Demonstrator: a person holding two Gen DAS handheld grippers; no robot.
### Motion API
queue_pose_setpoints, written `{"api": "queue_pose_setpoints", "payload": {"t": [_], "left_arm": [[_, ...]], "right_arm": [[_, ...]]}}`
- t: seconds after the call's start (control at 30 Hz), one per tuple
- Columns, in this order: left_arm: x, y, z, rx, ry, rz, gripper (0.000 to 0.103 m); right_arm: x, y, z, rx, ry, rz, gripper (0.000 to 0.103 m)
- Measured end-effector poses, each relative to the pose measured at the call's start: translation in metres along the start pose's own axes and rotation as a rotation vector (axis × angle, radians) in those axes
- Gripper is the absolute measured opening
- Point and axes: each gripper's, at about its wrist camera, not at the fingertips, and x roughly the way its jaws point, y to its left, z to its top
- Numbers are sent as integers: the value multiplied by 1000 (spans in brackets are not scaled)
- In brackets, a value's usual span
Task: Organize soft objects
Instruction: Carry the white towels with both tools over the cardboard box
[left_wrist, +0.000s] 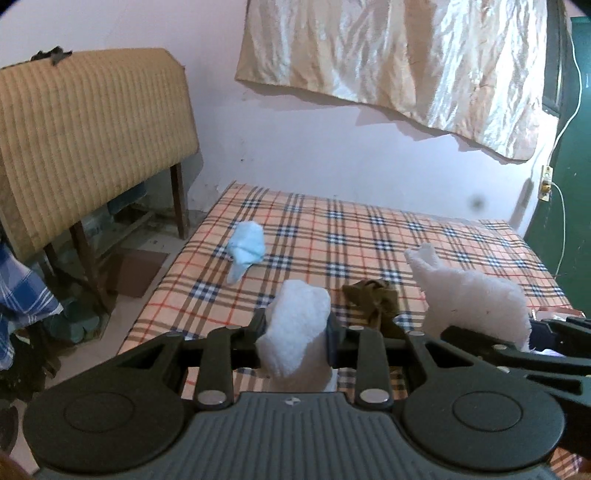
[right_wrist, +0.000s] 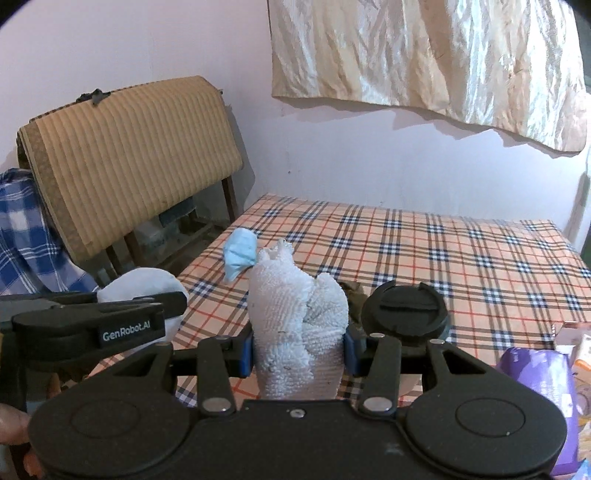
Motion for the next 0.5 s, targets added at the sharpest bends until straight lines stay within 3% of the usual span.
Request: {"api": "queue_pose_setpoints", "payload": {"t": [0.5], "left_arm": [[-5,-48,9,54,-2,-58,32]], "right_arm": [[-32,-43,11,36,-30,-40,54]]}}
